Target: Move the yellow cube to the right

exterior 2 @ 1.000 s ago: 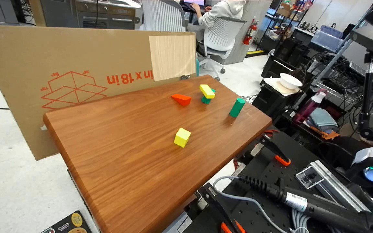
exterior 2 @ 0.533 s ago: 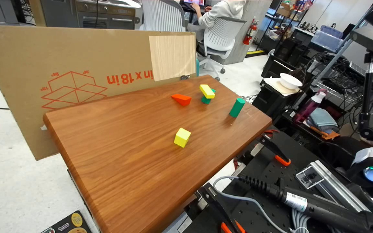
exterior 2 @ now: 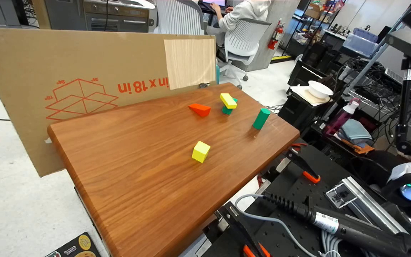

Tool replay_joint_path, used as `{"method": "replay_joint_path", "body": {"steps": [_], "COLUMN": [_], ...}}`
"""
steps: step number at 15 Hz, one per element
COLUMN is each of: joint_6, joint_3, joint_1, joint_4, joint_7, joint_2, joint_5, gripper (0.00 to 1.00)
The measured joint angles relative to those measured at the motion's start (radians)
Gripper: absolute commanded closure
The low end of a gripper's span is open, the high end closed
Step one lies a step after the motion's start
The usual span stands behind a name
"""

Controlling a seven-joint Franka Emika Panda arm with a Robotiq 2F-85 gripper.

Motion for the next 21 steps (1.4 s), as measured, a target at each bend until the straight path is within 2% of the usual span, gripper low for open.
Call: {"method": "replay_joint_path", "body": {"steps": [3,6,11,16,21], "joint_6": [0.006,0.052,0.144,0.176,0.239], "joint_3": [0.001,0.001,0.015,0.077,0.139], "joint_1": [0.006,0.029,0.090,0.117,0.116], "joint_4": [0.002,0.012,0.076,0.219,0.379], "joint_7": [-0.023,-0.076,-0.184,-0.284,-0.291], "joint_2": [0.031,0.139,0.433,0.743,1.021], "joint_5": [0.000,0.000,0.000,-0.011,-0.138], "gripper": [0.00,0.00,0.00,0.00,0.00]}}
